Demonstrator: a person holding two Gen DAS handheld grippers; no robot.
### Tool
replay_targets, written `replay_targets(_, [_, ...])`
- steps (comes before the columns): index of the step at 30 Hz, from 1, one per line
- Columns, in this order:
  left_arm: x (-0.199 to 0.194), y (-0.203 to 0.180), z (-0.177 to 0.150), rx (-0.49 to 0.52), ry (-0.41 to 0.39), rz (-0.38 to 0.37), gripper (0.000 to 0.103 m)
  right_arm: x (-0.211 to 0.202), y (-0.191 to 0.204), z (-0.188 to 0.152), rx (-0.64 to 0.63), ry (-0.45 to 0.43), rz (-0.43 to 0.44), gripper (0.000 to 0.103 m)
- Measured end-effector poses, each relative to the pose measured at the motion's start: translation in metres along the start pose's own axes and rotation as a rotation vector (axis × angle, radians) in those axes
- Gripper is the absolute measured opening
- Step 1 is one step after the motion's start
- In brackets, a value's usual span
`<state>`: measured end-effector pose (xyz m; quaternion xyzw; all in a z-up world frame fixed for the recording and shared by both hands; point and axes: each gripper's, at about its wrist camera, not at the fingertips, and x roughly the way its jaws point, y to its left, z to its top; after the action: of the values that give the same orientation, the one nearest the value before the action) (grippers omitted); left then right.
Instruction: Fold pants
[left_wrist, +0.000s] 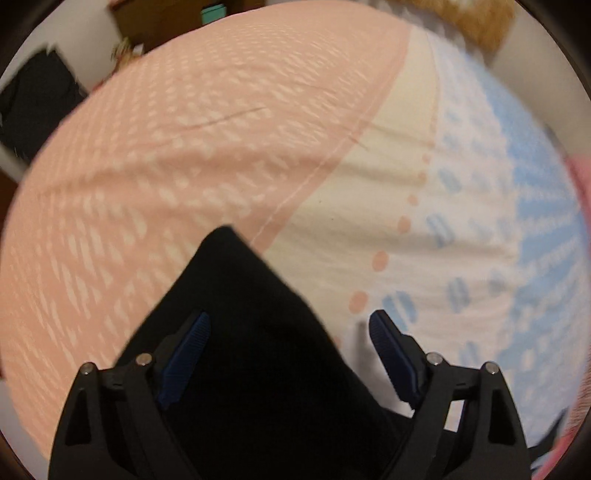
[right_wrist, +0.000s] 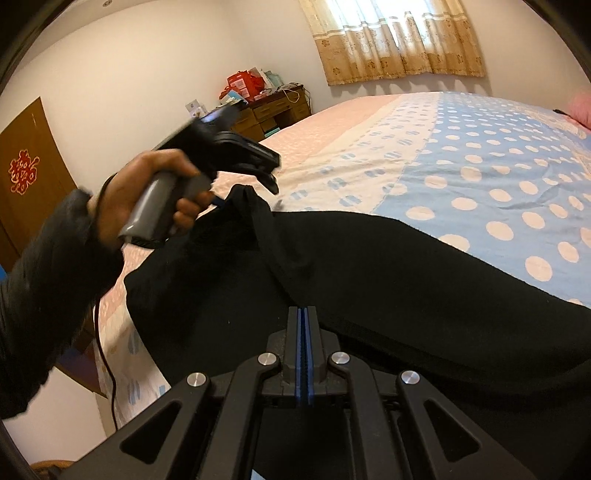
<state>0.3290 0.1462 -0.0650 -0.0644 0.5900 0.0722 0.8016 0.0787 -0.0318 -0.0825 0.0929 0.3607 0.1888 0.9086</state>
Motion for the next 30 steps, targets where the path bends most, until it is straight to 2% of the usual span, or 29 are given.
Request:
replay_targets(1, [0.0,-0.003,-0.001,0.014,-0.013,0.021,0.067,-0.001,0.0,-0.001,-0.004,-0.001,-0.005,0.002])
replay_targets(2, [-0.002,-0.005,-0.004,0.027,-0.037,0.036,0.048,-0.003,-0.001,-0.002,-0.006,-0.002,-0.015,0.002])
replay_targets(3, [-0.005,-0.004,-0.007,0.043,-0.064,0.029,0.021,-0.005,-0.003,-0.002,-0.004,-0.008,-0.024,0.002])
replay_targets(4, [-0.006,-0.003,-0.008,0.046,-0.072,0.013,0.01,-0.007,-0.005,-0.002,0.004,-0.013,-0.027,0.002])
replay_targets(7, [-0.017,0.022,-0.016,-0.016,-0.109,-0.156,0.008,-0.016,-0.018,-0.001,0.064,-0.038,-0.022,0.002])
replay_targets(9, [-0.035,0.045,-0.031,-0.067,-0.182,-0.276,0.007,-0.024,-0.027,0.0,0.119,-0.063,-0.005,0.002])
replay_targets(13, [-0.08,0.088,-0.074,-0.122,-0.349,-0.421,0.007,-0.032,-0.04,-0.002,0.218,-0.087,0.039,0.002])
replay_targets(17, [-0.102,0.121,-0.109,-0.192,-0.439,-0.492,0.007,-0.035,-0.045,-0.011,0.277,-0.073,0.068,0.002])
replay_targets(21, [-0.093,0.133,-0.127,-0.231,-0.448,-0.493,0.007,-0.038,-0.056,-0.025,0.408,-0.064,0.139,0.003])
replay_targets(26, [-0.079,0.128,-0.127,-0.262,-0.447,-0.518,0.007,-0.053,-0.07,-0.04,0.475,-0.064,0.103,0.003])
replay_targets(28, [-0.078,0.125,-0.129,-0.273,-0.446,-0.531,0.007,-0.067,-0.08,-0.045,0.507,-0.09,0.088,0.004])
replay_targets(29, [-0.08,0.125,-0.128,-0.279,-0.448,-0.54,0.007,-0.075,-0.085,-0.047,0.523,-0.106,0.081,0.012])
replay_targets(30, [-0.084,0.125,-0.126,-0.283,-0.451,-0.554,0.007,-0.083,-0.091,-0.05,0.545,-0.124,0.075,0.041])
